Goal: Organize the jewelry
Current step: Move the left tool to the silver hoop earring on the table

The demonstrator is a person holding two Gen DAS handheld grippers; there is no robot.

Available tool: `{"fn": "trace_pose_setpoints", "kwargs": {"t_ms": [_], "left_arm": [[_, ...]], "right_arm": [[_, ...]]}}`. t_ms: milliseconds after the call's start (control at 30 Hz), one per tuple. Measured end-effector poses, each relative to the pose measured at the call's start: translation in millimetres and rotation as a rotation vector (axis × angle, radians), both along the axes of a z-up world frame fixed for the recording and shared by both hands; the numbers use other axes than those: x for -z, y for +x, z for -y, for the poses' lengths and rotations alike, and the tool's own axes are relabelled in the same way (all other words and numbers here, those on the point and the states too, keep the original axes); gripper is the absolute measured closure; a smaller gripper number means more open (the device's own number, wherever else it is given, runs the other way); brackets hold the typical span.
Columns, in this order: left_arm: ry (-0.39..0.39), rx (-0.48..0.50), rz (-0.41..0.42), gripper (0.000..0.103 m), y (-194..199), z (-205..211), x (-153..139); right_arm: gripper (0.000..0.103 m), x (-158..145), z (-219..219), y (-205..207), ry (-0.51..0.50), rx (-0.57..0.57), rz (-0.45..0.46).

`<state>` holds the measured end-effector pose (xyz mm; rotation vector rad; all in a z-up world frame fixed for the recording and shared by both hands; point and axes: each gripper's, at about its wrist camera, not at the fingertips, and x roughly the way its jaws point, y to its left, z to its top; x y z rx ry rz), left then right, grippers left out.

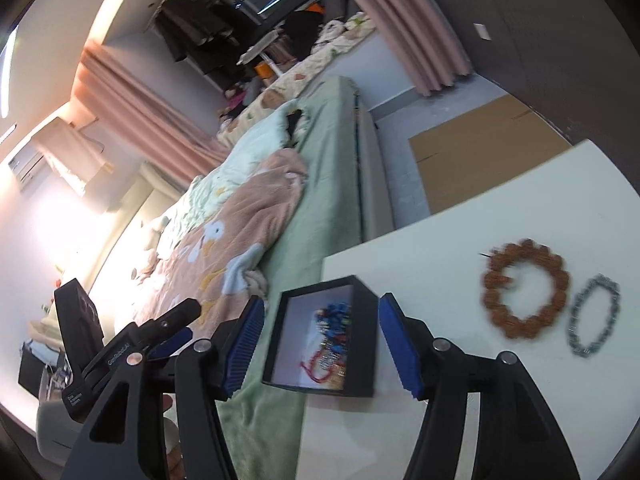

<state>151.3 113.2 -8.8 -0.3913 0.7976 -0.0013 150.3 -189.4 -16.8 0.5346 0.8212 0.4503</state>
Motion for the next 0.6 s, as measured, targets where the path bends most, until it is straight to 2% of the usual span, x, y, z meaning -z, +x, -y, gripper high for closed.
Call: {"fn": "trace_pose_setpoints", "kwargs": {"t_ms": [233,600], "left_arm": [[0.029,0.049,0.006,0.005,-7,31,-2],[0.056,0.206,0.003,0.005,-16,93,-1]], "right_arm": [[0.043,5,38,-16,-0.024,0.067,-0.051],[0.044,16,100,-30,-0.092,0.168,-0.135]]}}
